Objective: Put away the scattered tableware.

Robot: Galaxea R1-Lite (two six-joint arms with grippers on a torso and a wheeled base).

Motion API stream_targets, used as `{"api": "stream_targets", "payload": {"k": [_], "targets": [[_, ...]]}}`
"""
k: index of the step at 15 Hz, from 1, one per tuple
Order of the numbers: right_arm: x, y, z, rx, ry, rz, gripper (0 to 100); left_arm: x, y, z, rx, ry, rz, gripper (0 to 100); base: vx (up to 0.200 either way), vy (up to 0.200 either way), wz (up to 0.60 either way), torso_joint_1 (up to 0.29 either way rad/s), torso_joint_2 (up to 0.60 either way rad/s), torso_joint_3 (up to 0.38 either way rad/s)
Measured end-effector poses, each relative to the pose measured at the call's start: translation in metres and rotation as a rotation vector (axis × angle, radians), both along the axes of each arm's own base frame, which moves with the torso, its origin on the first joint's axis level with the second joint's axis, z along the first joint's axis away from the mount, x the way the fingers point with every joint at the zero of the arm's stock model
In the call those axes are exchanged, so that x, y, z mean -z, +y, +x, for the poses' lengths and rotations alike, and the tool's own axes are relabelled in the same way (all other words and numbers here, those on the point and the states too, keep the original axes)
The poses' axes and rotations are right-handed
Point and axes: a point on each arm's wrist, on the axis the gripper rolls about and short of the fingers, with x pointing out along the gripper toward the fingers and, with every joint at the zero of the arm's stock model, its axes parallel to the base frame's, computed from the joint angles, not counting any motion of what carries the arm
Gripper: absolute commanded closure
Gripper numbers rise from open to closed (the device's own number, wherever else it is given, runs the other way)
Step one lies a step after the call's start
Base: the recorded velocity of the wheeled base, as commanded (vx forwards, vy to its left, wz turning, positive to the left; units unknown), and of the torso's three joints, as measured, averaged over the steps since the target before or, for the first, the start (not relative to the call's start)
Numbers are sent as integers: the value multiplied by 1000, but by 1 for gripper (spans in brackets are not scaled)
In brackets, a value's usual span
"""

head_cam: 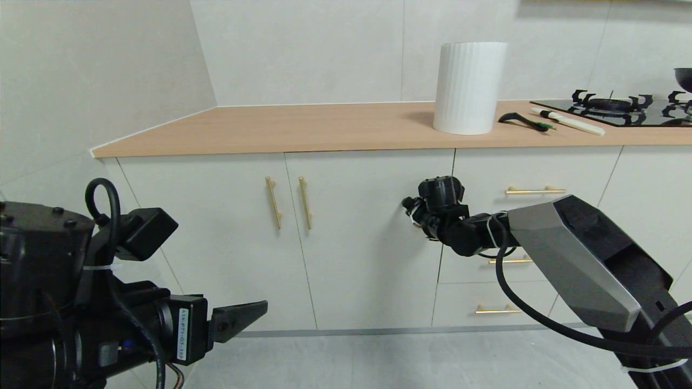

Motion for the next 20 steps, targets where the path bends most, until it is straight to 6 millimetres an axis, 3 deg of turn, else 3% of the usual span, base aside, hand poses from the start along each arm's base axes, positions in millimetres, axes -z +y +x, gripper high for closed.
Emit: {"api": "stream_targets", "payload": {"k": [7,9,11,15,20], "targets": [[-2,-4,1,29,-6,3,0,0,0,0,-1,-1,0,0,0,0,0,0,0,0],[-12,-9,-11,26,4,0,0,-2,2,-1,-6,-9,-5,0,0,0,0,0,0,0],[-38,-13,-33,-23,-6,17,0,-5,3,-1,-10,-26,-13,0,0,0,0,0,0,0],[-119,-36,-118,-183,-106,-1,0,-12,7,-5,-45,-85,-9,0,0,0,0,0,0,0],[-165,-108,-267,-300,-281,-192,0,-38,28,-22,-87,-301,61,0,0,0,0,0,0,0]]}}
